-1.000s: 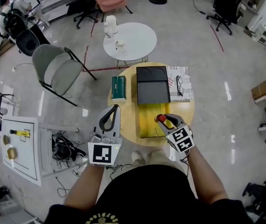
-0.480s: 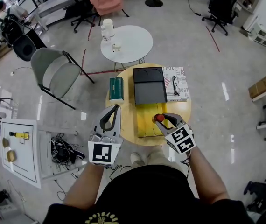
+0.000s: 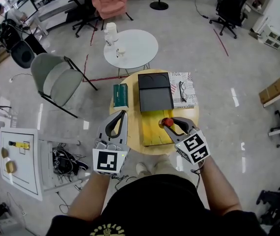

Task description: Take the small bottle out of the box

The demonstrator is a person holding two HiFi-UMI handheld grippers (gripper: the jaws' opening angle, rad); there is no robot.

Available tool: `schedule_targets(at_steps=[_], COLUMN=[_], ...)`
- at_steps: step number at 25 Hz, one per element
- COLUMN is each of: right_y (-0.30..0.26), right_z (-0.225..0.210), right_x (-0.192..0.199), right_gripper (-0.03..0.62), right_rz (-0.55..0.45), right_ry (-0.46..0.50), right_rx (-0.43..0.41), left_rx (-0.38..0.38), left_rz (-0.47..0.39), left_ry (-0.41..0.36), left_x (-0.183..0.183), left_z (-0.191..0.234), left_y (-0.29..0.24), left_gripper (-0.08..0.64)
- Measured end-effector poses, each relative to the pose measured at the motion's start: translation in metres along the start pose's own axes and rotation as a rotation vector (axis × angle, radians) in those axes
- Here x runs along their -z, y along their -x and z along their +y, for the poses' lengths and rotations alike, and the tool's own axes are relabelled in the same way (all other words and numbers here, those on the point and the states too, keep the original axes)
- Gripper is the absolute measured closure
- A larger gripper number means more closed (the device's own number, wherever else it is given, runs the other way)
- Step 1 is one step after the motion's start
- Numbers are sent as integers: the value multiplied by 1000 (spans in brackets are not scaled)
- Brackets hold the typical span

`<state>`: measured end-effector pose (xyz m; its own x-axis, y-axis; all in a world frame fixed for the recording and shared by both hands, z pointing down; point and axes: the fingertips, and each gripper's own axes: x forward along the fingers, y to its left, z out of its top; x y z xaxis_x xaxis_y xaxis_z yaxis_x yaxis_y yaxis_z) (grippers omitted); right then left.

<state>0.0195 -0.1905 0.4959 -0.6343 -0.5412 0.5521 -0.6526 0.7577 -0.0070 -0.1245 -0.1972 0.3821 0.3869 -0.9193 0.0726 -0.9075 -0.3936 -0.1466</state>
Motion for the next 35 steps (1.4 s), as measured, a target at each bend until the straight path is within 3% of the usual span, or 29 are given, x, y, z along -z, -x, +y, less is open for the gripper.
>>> schedule_targets(at_steps=[35], right_y=[54], right_z=[13], right_x=[-106], right_gripper=[440], right_rz=[-179], right_ry=[17], right_rx=[3], left_rx=[41], left_rz=[18], left_ry=[18], left_x=[-14], left_z=[5], left_y=[4], left_gripper=[546])
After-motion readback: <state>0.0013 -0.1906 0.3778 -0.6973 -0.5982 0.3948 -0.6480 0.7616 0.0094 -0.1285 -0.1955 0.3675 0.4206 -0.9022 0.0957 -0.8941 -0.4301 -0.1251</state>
